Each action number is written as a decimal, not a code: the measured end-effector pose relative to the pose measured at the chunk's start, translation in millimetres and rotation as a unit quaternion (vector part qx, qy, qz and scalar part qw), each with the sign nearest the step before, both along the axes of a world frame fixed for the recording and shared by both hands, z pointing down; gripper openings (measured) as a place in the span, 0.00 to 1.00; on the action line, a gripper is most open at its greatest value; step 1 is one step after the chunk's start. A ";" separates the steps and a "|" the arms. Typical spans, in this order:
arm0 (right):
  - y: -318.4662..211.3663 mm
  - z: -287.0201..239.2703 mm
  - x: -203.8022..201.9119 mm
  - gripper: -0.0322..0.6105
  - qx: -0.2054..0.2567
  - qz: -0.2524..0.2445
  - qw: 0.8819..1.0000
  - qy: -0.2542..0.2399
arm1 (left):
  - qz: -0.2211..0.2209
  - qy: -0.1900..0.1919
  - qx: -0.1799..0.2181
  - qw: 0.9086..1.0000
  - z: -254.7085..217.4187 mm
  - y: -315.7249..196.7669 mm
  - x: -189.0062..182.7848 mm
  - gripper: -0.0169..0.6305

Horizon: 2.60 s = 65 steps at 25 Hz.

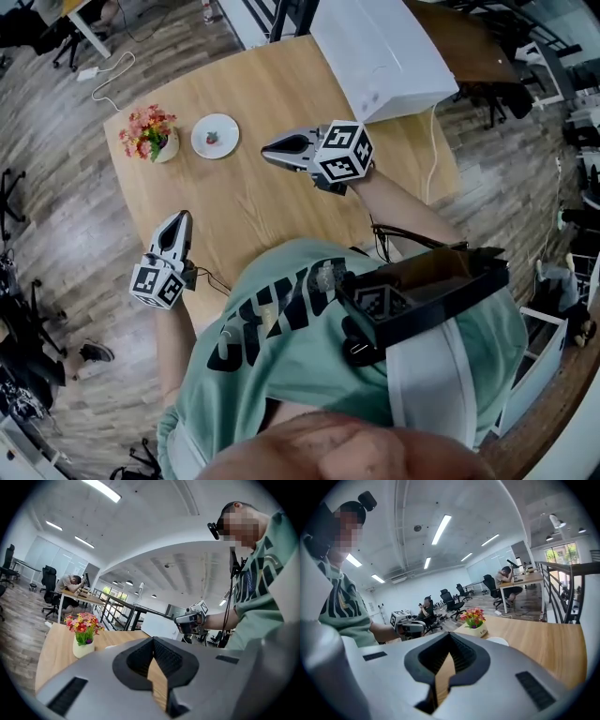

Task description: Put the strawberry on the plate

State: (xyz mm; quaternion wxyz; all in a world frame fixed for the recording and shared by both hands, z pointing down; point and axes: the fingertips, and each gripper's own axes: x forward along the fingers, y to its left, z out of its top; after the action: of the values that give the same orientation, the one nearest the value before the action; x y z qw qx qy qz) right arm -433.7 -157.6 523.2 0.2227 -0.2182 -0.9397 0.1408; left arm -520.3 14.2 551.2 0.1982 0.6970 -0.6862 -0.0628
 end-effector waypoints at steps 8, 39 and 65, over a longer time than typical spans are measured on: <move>50.7 -13.5 1.2 0.06 0.006 -0.015 1.000 -0.005 | -0.001 -0.001 0.006 1.000 -11.2 54.8 2.0 0.04; -73.1 -7.8 431.3 0.06 -0.082 0.091 0.988 -0.096 | 0.178 -0.052 -0.033 0.982 -87.6 -137.5 413.9 0.03; 134.4 -62.9 294.1 0.06 -0.016 0.093 0.993 -0.073 | 0.106 -0.020 0.076 0.991 -91.6 122.3 248.8 0.03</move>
State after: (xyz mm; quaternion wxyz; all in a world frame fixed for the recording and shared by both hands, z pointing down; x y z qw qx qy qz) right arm -139.6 -23.2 460.3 0.1363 -0.1429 -0.9672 0.1597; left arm -271.5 136.4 459.6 0.1363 0.7798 -0.6058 -0.0799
